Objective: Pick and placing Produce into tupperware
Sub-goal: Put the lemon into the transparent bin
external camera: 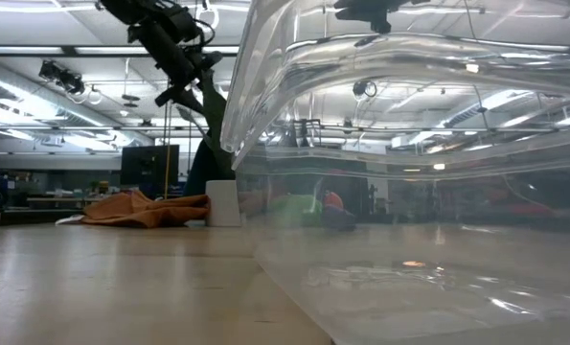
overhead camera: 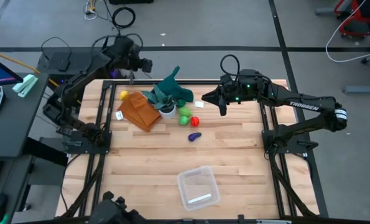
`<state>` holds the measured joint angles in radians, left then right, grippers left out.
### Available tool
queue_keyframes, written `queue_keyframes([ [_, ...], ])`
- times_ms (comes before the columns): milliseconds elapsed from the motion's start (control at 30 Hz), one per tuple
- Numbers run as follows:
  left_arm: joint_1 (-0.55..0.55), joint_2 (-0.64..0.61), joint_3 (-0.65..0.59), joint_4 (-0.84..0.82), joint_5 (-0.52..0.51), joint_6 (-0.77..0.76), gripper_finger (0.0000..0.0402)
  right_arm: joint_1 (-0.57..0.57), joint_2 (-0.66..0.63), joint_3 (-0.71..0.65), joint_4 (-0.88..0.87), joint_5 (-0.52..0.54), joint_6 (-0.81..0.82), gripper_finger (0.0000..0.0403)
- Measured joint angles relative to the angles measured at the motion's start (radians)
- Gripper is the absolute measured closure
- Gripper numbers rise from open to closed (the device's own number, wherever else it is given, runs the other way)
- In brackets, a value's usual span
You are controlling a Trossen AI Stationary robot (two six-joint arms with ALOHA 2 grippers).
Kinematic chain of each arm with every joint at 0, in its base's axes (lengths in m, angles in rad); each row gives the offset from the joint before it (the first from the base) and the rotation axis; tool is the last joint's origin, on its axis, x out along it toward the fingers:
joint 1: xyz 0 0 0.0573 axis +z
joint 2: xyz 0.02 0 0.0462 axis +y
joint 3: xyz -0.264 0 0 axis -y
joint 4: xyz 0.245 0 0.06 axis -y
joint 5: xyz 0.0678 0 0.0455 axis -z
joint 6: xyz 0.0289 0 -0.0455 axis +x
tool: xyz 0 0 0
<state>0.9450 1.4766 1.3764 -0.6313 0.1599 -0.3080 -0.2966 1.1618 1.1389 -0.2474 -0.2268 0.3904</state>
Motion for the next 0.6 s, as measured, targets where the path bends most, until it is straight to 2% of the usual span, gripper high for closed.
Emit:
queue_keyframes([
  [167, 0.001, 0.117, 0.212, -0.298, -0.129, 0.050, 0.0226, 0.000, 0.000, 0.000, 0.000, 0.000, 0.000, 0.0373],
  [300, 0.001, 0.204, 0.316, -0.496, -0.226, 0.077, 0.0230, 0.000, 0.000, 0.000, -0.001, 0.000, -0.002, 0.0373],
  [400, 0.001, 0.255, 0.328, -0.579, -0.271, 0.093, 0.0229, 0.000, 0.000, 0.000, -0.001, 0.000, -0.002, 0.0373],
  [600, 0.001, 0.333, 0.276, -0.649, -0.324, 0.106, 0.0230, 0.000, 0.000, 0.000, -0.001, 0.000, -0.002, 0.0373],
])
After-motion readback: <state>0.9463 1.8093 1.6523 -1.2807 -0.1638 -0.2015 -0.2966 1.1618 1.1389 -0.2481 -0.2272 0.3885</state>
